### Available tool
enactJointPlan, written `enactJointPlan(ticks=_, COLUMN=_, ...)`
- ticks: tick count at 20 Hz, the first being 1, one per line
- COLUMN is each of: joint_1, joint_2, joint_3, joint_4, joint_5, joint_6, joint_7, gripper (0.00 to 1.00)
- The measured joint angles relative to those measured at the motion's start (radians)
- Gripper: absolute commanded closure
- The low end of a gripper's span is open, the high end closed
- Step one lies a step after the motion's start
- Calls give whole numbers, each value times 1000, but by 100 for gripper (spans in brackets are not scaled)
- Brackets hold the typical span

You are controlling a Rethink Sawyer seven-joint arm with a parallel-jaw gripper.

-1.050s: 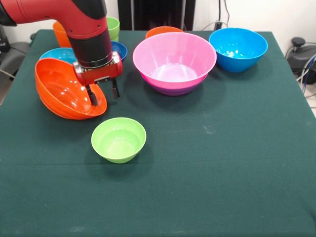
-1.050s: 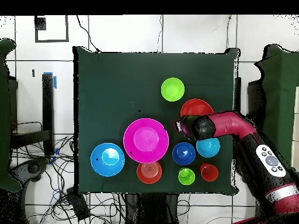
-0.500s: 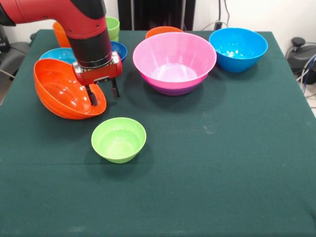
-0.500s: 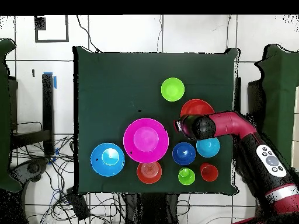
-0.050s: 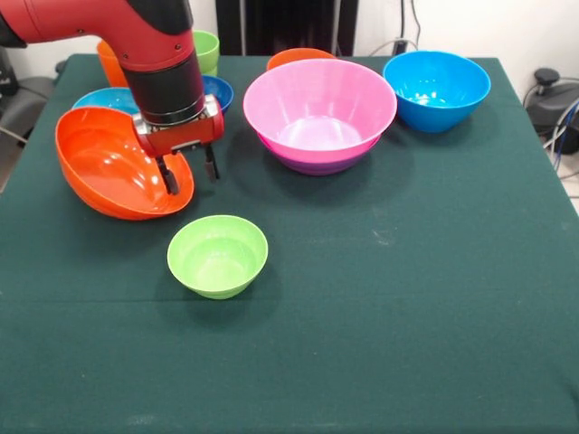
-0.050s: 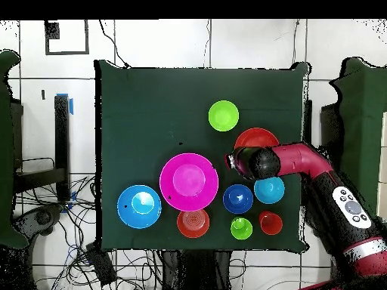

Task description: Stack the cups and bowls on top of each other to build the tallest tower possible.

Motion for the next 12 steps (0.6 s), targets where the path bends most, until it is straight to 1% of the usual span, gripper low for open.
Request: enactJointPlan(ticks=12, joint_1=2, joint_2=-22, joint_3=-5, joint_4=0, joint_5=13, joint_6=0, joint_7=0, gripper=0)
